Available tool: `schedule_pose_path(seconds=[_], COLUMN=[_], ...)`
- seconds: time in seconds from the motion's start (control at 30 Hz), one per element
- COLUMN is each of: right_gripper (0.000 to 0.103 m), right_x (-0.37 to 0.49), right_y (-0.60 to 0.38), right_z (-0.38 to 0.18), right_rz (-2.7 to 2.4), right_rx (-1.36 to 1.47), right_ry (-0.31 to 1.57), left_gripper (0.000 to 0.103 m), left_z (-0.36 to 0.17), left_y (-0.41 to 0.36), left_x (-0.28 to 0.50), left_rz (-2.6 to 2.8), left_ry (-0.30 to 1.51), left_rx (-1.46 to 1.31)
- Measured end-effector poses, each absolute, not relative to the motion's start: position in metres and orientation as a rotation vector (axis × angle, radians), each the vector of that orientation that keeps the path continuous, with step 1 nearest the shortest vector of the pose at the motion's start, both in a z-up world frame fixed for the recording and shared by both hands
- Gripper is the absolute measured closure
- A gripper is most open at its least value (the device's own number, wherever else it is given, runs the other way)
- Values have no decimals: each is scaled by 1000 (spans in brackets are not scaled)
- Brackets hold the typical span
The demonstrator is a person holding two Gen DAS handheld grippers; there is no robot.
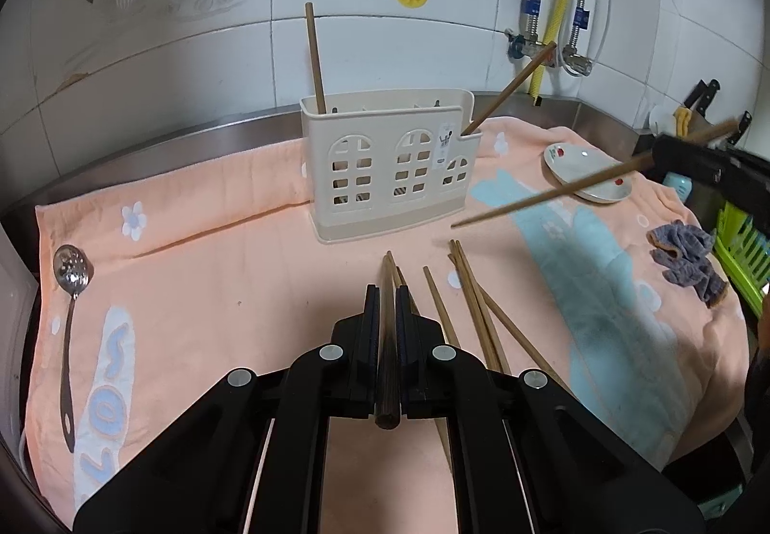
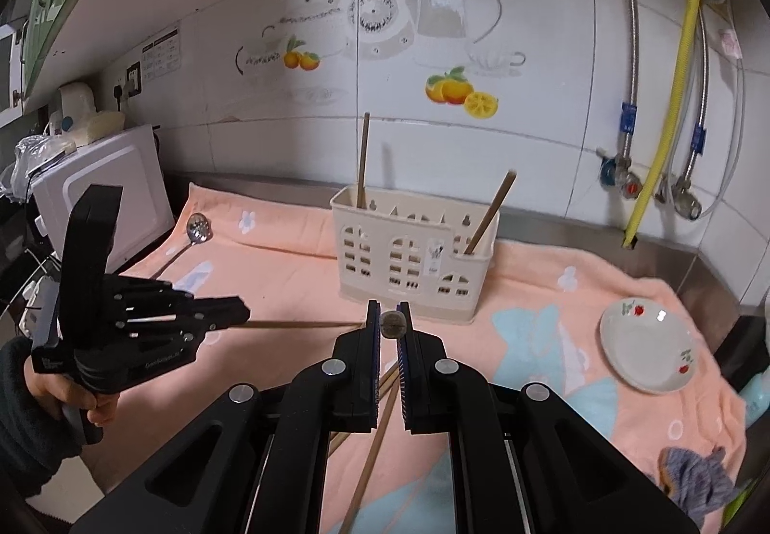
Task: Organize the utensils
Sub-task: 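Lift the chopsticks and carry them toward the white holder with both grippers, then hold the chopstick above the holder with the right gripper while the left lowers its chopstick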
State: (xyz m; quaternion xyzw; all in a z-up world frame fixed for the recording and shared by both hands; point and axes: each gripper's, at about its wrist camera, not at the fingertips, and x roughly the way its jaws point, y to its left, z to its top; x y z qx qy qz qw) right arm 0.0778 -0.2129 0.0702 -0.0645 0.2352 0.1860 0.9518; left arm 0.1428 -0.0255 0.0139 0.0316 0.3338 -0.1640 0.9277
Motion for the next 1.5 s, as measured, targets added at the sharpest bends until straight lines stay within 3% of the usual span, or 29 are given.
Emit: schedule_pose_path(seconds=[0.43,0.83,1.5], right_gripper=[97,97,97], right_x=[82,83,79], right_y=[-219,-221,-213], right_z=[111,115,100], right_rz=[387,379,373], right_rx=[-139,-132,-132], right_ry=[412,393,413], left_gripper=[98,98,98], left_z=[55,48,-50], left_y=[-27,-21,1], left_x=[148,141,115], left_rz=[-354,-363,-336], left_ry=[606,602,765], left_rx=[123,92,-26])
